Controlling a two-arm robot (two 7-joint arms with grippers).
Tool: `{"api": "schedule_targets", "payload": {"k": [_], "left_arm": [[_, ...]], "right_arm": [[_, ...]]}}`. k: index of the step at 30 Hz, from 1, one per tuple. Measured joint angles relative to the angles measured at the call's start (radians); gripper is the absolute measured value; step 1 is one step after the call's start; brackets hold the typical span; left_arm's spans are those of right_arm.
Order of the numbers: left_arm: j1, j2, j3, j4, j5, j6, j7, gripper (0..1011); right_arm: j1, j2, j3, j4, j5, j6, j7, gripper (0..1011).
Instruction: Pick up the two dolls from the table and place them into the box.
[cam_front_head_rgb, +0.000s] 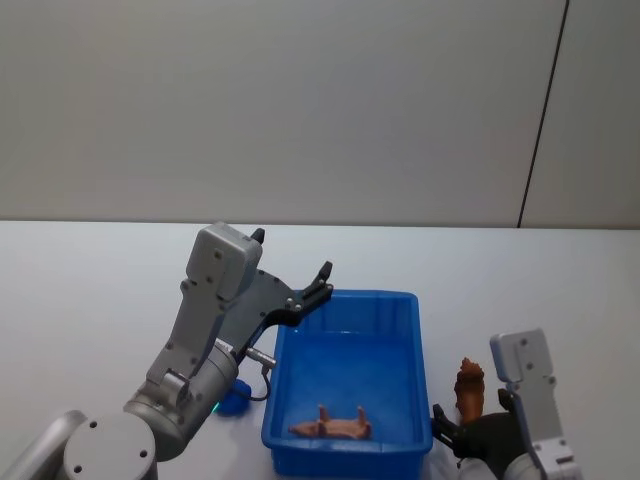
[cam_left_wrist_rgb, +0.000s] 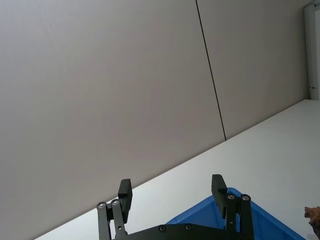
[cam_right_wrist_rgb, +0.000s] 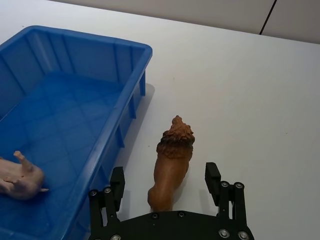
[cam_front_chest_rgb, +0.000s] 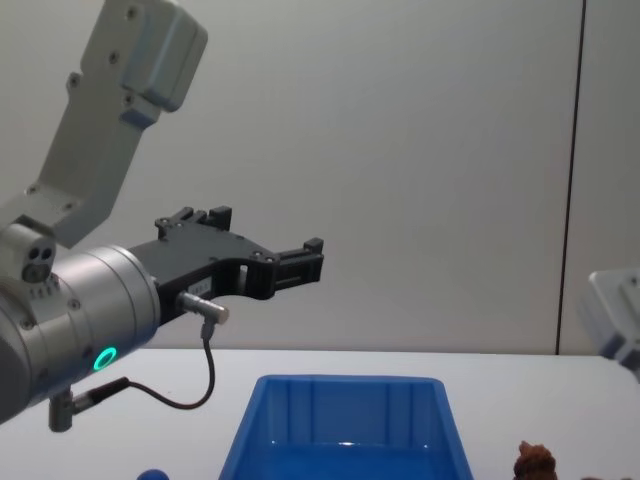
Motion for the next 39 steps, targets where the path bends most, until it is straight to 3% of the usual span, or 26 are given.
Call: {"api": "schedule_targets", "payload": {"k": [5,15,25,39], "left_arm": [[0.0,0.0,0.0,0.0,0.0,0.0,0.0,1001],[0.0,0.0,0.0,0.0,0.0,0.0,0.0,1001],[0.0,0.0,0.0,0.0,0.0,0.0,0.0,1001],[0.0,0.0,0.0,0.0,0.0,0.0,0.0,1001]], "right_arm": [[0.005,-0.014,-0.005,0.019,-0.005,0.003,-0.01,921],[0.013,-0.035,-0.007,0.049,-0.01,0.016,-0.034,651],[0.017,-0.045,-0.003,0.061,-0.024,0.026,-0.054,316],[0.016,-0.037,0.007,0.024,-0.071,-0.045,-0.035,295]]}}
